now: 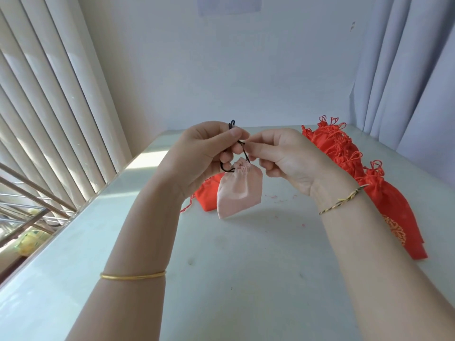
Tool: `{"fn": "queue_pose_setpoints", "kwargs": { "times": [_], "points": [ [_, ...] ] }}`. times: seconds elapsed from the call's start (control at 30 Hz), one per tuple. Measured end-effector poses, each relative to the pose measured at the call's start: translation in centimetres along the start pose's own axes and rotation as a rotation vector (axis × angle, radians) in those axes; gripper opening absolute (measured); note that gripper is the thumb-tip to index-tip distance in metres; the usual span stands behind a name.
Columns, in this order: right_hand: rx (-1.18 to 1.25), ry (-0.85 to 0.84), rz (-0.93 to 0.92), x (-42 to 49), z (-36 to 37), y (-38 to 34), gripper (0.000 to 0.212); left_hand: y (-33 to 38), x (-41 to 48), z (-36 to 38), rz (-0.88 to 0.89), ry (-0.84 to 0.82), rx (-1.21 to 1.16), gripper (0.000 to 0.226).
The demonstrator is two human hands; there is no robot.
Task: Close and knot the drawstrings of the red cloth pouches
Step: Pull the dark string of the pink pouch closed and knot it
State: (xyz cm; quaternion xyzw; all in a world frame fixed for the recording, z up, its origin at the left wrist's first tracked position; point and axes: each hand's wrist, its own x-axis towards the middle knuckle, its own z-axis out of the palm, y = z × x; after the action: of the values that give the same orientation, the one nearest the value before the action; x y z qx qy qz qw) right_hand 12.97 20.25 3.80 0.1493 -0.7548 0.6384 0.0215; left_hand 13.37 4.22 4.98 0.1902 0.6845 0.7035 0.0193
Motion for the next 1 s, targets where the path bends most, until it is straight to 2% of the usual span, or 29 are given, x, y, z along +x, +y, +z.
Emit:
{"fn": "queue_pose_setpoints", "kwargs": {
  "times": [0.17,0.23,0.3,0.37,0.4,0.53,0.67,0.83,1.0],
  "points": [
    [0.089,0.166,-0.186,-0.1,-0.6,-0.9,0.013,-0.2,0.1,0.3,-0.035,0.064,-0.102,0.015],
    [0.085,0.110,-0.254,-0.4,-1.0,-1.3,0.016,-0.1,0.1,0.2,-0.047,0.078,-0.142,0.013],
    [0.045,-0.018,-0.278,-0.8,-1.2,-1.5,0.018,0.0,0.0,0.1,-0.037,0.072,-0.135,0.010],
    [0.009,-0.098,-0.281,-1.0,-1.2,-1.5,0.012,0.1,0.0,0.0,-0.026,0.060,-0.105,0.011],
    [0.021,-0.085,-0.272,-0.9,-1.2,-1.4,0.008,0.2,0.0,0.0,-0.026,0.057,-0.096,0.013],
    [0.126,0.069,-0.172,0.3,-0.6,-0.5,0.019,0.5,-0.3,0.3,-0.015,0.016,-0.046,0.019],
    [0.095,-0.044,-0.056,0.3,0.4,0.1,0.027,0.5,-0.4,0.6,0.095,0.060,0.224,0.025],
    [0.153,-0.091,0.078,0.4,0.5,0.6,0.018,-0.2,-0.1,1.5,0.371,0.213,0.555,0.028],
    [0.257,-0.121,0.090,0.5,0.5,1.0,0.011,-0.8,0.3,1.9,0.480,0.323,0.598,0.025]
  ]
}}
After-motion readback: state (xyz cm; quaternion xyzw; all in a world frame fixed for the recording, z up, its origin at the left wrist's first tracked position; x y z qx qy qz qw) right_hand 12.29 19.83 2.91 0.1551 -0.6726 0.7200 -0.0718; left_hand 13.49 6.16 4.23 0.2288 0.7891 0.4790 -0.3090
